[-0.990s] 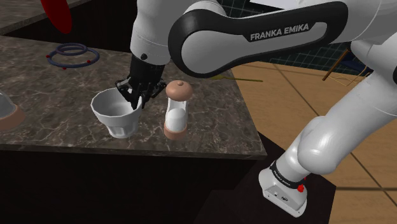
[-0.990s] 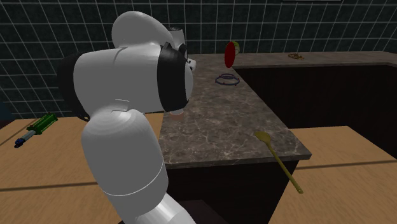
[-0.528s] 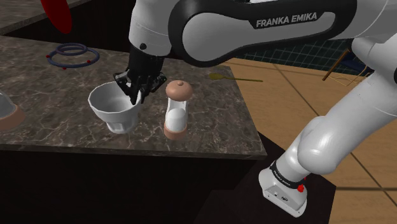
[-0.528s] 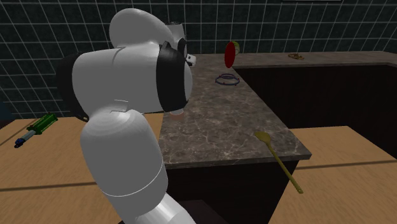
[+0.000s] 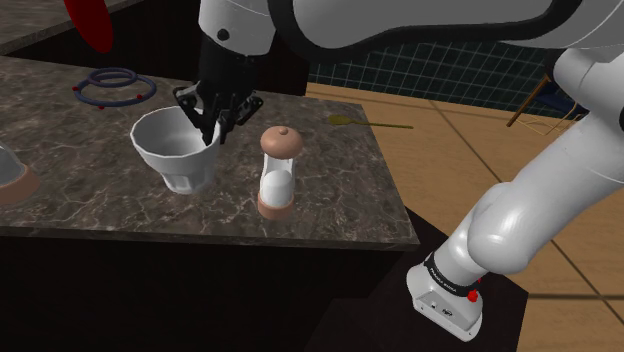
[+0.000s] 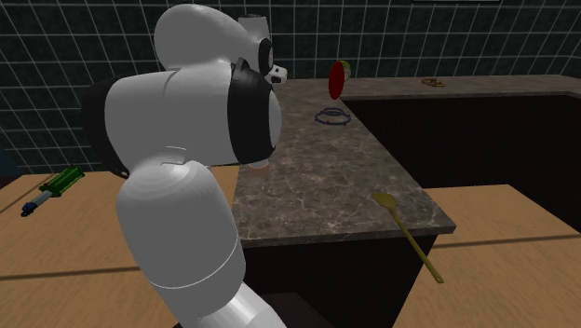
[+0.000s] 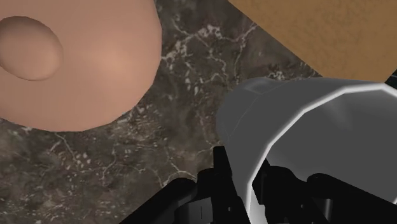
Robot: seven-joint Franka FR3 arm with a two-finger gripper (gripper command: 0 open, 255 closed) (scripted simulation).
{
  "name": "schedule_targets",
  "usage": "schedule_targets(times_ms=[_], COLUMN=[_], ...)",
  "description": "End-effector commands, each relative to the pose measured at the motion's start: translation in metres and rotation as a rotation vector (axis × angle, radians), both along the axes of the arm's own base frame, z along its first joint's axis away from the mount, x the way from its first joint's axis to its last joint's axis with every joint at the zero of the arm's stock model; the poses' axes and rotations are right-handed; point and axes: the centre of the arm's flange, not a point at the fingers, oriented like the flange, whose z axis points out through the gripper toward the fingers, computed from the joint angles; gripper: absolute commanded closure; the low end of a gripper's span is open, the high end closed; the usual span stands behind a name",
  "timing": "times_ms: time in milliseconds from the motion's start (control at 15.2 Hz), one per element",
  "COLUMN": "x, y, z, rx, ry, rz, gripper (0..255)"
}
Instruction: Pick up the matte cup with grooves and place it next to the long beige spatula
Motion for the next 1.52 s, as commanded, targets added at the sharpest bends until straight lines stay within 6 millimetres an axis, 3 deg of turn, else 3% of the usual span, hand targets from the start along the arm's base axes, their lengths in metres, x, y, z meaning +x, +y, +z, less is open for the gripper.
schedule_targets(times_ms=[0,1386,1452], x=[0.000,0.000,-0.006], y=[0.001,0.001,-0.011], z=[0.011,0.118,0.118], rx=[0.000,0.000,0.000], ry=[0.000,0.000,0.000], rz=[0.000,0.000,0.000], gripper=[255,255,255])
